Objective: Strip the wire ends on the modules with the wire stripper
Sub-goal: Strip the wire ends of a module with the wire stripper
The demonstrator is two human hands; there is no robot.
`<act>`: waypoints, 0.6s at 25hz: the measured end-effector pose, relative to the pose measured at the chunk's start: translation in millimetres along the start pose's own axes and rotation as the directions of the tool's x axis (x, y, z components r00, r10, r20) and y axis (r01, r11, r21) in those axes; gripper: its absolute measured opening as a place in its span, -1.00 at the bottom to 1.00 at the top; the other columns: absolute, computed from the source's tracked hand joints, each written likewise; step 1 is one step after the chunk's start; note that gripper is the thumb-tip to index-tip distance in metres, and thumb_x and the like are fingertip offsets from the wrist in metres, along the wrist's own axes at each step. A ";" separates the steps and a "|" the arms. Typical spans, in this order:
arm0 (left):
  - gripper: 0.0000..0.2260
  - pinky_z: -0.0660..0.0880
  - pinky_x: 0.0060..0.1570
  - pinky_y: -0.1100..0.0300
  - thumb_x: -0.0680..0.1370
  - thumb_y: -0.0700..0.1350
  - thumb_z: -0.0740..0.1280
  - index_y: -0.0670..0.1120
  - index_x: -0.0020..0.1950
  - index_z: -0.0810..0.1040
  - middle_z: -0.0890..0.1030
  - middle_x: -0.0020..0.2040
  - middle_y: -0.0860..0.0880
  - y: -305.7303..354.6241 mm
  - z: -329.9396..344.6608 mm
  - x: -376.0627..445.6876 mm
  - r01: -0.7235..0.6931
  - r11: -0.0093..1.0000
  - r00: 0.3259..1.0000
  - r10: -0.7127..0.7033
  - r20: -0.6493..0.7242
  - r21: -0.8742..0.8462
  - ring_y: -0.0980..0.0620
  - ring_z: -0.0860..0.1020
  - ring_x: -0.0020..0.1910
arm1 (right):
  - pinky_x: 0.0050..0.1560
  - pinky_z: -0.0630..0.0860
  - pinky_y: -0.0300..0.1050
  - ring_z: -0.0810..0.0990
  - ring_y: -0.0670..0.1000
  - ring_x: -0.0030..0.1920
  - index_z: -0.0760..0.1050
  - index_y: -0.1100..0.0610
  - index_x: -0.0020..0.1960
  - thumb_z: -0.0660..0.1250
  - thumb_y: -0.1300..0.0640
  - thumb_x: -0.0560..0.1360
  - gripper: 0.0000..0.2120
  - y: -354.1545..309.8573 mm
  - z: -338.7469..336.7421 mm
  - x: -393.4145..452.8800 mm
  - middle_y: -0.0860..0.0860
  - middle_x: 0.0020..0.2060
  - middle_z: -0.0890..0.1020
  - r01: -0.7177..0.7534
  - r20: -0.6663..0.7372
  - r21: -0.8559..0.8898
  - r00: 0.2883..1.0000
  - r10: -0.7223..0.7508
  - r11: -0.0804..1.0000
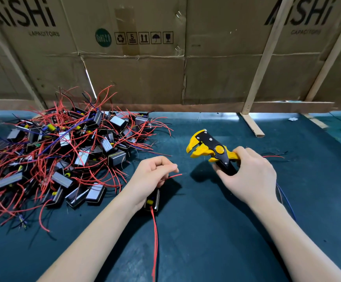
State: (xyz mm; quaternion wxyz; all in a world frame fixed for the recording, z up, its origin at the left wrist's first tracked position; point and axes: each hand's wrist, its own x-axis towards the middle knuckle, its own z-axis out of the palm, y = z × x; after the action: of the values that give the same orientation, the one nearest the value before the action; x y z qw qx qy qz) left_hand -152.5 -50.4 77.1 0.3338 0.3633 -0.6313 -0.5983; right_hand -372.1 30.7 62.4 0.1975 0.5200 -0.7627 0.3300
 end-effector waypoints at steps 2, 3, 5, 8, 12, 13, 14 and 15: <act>-0.85 0.16 -0.51 0.41 0.58 -0.22 0.33 -0.16 -0.19 0.55 0.34 -0.58 0.13 -1.1 -0.9 0.9 -0.023 1.000 0.999 0.023 -0.041 0.008 0.17 0.13 -0.56 | -0.26 0.26 -0.14 0.52 0.14 -0.29 0.44 0.07 -0.19 0.50 -0.20 0.28 -0.60 1.0 -0.6 0.3 -0.10 -0.35 0.41 -0.015 0.016 0.002 1.000 0.015 1.000; -0.86 0.17 -0.51 0.41 0.58 -0.20 0.34 -0.17 -0.16 0.57 0.32 -0.60 0.14 -1.5 -1.5 0.8 -0.035 0.999 0.998 0.036 -0.053 0.020 0.16 0.12 -0.56 | -0.26 0.26 -0.14 0.52 0.13 -0.28 0.42 0.05 -0.20 0.49 -0.21 0.28 -0.60 1.2 -0.9 0.6 -0.11 -0.35 0.40 -0.026 0.028 0.003 0.999 0.026 1.000; -0.81 0.15 -0.49 0.35 0.61 -0.08 0.31 -0.16 -0.11 0.62 0.25 -0.57 0.14 -0.9 -2.1 1.8 -0.017 1.000 0.998 0.018 -0.064 0.019 0.14 0.11 -0.54 | -0.26 0.24 -0.13 0.49 0.11 -0.29 0.36 0.01 -0.21 0.47 -0.22 0.28 -0.60 1.5 -0.7 1.0 -0.12 -0.35 0.39 -0.037 0.048 0.003 0.998 0.036 0.999; -0.50 0.17 -0.47 0.29 0.54 0.22 0.22 -0.22 0.02 0.62 0.19 -0.49 0.04 5.3 -6.2 5.6 0.178 0.980 0.984 -0.175 0.041 -0.092 0.07 0.13 -0.52 | -0.25 0.24 -0.13 0.46 0.09 -0.29 0.34 0.00 -0.21 0.46 -0.23 0.29 -0.60 1.5 -1.3 0.7 -0.12 -0.34 0.39 -0.034 0.072 -0.006 0.997 0.034 0.999; -0.57 0.28 -0.40 0.32 0.38 0.09 0.45 -0.24 0.04 0.61 0.33 -0.44 0.02 4.7 -18.2 2.4 0.141 0.990 0.963 -0.138 0.230 0.006 0.06 0.27 -0.44 | -0.26 0.30 -0.10 0.50 0.14 -0.27 0.44 0.10 -0.17 0.49 -0.19 0.29 -0.59 2.1 -2.5 -0.8 -0.06 -0.33 0.45 0.011 0.082 -0.042 0.997 -0.007 0.999; -0.68 0.32 -0.38 0.35 0.40 -0.04 0.50 -0.23 0.02 0.63 0.39 -0.43 0.02 4.3 -21.3 0.1 0.087 0.993 0.958 -0.106 0.265 0.083 0.08 0.32 -0.42 | -0.26 0.33 -0.07 0.51 0.16 -0.26 0.46 0.13 -0.16 0.50 -0.17 0.29 -0.59 2.1 -2.5 -1.1 -0.03 -0.32 0.48 0.035 0.077 -0.056 0.997 -0.030 0.998; -0.79 0.36 -0.37 0.36 0.42 -0.14 0.52 -0.22 -0.01 0.66 0.44 -0.41 0.01 3.3 -24.0 -1.9 0.052 0.987 0.953 -0.094 0.287 0.150 0.10 0.37 -0.41 | -0.24 0.36 -0.04 0.52 0.17 -0.25 0.47 0.15 -0.15 0.51 -0.15 0.29 -0.58 2.0 -2.4 -1.5 0.00 -0.30 0.51 0.058 0.072 -0.070 0.996 -0.053 0.996; -0.86 0.40 -0.36 0.36 0.44 -0.21 0.51 -0.20 -0.05 0.67 0.47 -0.38 -0.01 2.5 -26.4 -3.2 0.038 0.981 0.950 -0.095 0.297 0.191 0.11 0.41 -0.39 | -0.22 0.38 -0.01 0.52 0.18 -0.23 0.47 0.16 -0.14 0.51 -0.14 0.28 -0.58 1.8 -2.4 -2.0 0.02 -0.29 0.52 0.077 0.069 -0.083 0.995 -0.071 0.994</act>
State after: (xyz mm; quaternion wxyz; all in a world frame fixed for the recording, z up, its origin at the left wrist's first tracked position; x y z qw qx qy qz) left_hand -128.4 -61.1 81.2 0.1773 0.3172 -0.7148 -0.5976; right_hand -373.0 34.1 62.2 0.2062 0.5495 -0.7625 0.2723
